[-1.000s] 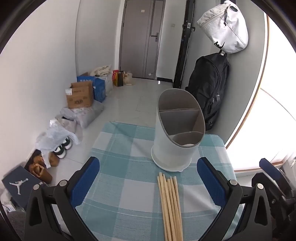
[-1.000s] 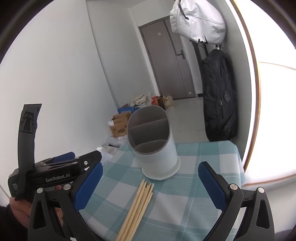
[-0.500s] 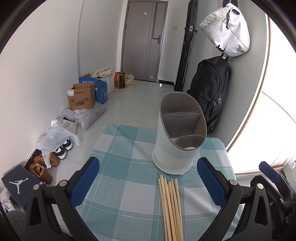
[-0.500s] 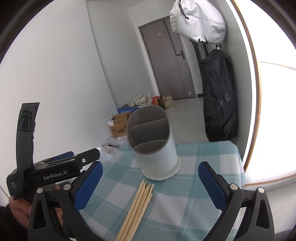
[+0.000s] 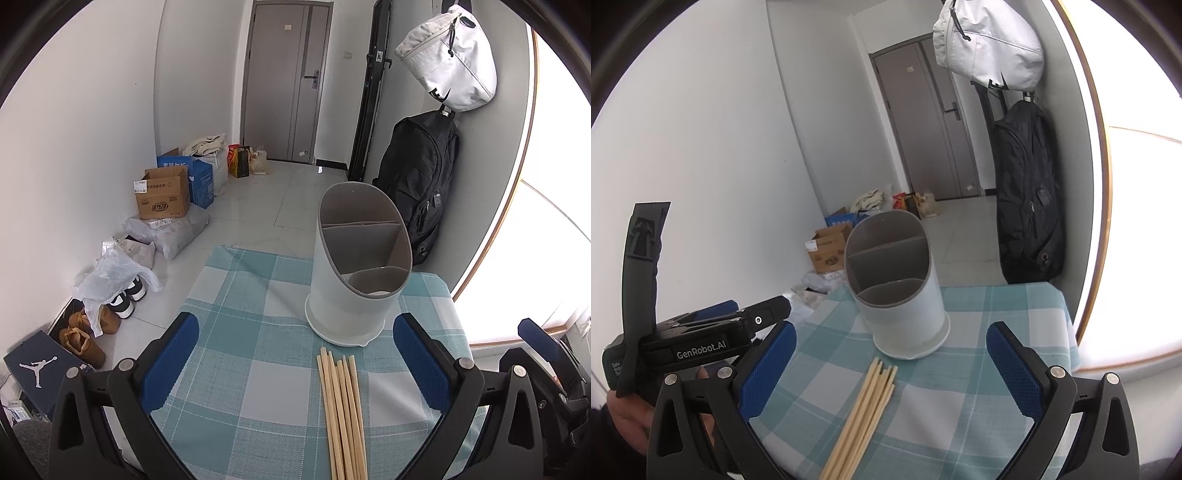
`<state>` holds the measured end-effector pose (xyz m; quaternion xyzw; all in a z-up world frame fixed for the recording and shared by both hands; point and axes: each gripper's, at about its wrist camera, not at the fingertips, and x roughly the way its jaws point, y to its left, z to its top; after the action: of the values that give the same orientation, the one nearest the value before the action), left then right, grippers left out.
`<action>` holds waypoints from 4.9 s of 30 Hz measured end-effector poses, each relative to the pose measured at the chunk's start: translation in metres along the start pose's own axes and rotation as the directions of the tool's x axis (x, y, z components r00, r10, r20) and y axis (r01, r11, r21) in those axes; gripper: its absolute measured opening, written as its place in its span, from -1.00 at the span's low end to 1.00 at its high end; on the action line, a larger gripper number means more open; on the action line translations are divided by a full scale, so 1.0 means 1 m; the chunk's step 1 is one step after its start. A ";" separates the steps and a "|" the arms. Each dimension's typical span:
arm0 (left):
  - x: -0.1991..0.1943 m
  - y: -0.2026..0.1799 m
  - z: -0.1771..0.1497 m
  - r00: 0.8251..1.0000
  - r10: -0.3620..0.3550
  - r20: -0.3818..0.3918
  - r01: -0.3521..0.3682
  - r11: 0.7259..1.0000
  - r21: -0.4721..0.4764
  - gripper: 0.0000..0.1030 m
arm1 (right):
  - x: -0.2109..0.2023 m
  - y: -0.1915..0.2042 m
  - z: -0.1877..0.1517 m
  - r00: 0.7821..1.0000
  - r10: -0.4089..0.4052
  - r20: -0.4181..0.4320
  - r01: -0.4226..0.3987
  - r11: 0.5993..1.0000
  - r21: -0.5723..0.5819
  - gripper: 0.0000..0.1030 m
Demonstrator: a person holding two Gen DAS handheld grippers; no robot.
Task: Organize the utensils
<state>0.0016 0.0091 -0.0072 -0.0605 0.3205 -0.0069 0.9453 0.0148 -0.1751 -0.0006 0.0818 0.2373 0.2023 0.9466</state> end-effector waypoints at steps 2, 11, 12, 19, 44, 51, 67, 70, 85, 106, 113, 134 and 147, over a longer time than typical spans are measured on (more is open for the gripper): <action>0.000 0.000 0.000 1.000 0.001 0.001 -0.001 1.000 0.001 0.98 | 0.000 0.000 0.000 1.000 0.000 0.001 0.000 1.000 -0.001 1.00; 0.002 0.000 -0.001 1.000 0.002 -0.004 -0.002 1.000 -0.004 0.98 | 0.001 0.001 0.001 1.000 0.004 0.000 -0.004 1.000 -0.008 1.00; 0.002 0.000 -0.001 1.000 0.003 -0.004 -0.003 1.000 -0.003 0.98 | 0.001 0.001 0.001 1.000 0.003 0.000 -0.003 1.000 -0.008 1.00; 0.001 0.000 -0.001 1.000 0.000 -0.004 0.000 1.000 -0.004 0.98 | 0.002 0.000 0.001 1.000 -0.006 -0.003 0.006 1.000 -0.004 1.00; 0.011 -0.003 -0.006 0.999 0.008 -0.050 -0.007 1.000 0.018 0.98 | 0.012 0.002 -0.001 0.998 -0.036 -0.059 0.036 0.999 -0.009 1.00; 0.026 0.015 -0.008 0.989 0.058 -0.138 -0.058 0.998 0.003 0.98 | 0.046 -0.009 -0.013 0.967 0.025 -0.253 -0.005 0.997 0.078 0.96; 0.059 0.058 -0.012 0.948 0.061 -0.312 -0.090 0.993 -0.079 0.98 | 0.160 -0.010 -0.043 0.768 0.077 -0.636 0.039 0.985 0.166 -0.21; 0.061 0.062 -0.011 0.944 0.054 -0.326 -0.087 0.992 -0.090 0.99 | 0.173 -0.009 -0.042 0.760 0.053 -0.647 0.069 0.984 0.162 -0.25; 0.074 0.063 -0.019 0.916 0.107 -0.387 -0.120 0.993 -0.011 0.99 | 0.178 0.001 -0.043 0.774 -0.089 -0.627 0.187 0.978 0.093 -0.89; 0.100 0.005 -0.049 0.835 0.027 -0.549 0.038 0.993 0.107 0.84 | 0.075 -0.086 0.003 0.938 0.109 -0.328 0.060 0.882 0.467 -0.92; 0.103 0.007 -0.052 0.814 0.045 -0.580 0.021 0.994 0.106 0.69 | 0.064 -0.092 0.002 0.955 0.106 -0.278 0.037 0.885 0.463 -0.92; 0.115 0.030 -0.037 0.831 0.021 -0.555 -0.014 1.000 0.015 0.20 | 0.059 -0.090 0.013 0.961 0.125 -0.245 0.003 0.885 0.465 -0.93; 0.128 0.021 -0.031 0.811 0.082 -0.579 -0.023 0.994 0.109 -0.53 | 0.055 -0.087 0.019 0.964 0.120 -0.237 -0.002 0.896 0.445 -0.92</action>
<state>0.0839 0.0205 -0.1114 -0.0008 0.5953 -0.0143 0.8034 0.0984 -0.2321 -0.0283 0.2743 0.3955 0.1822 0.8574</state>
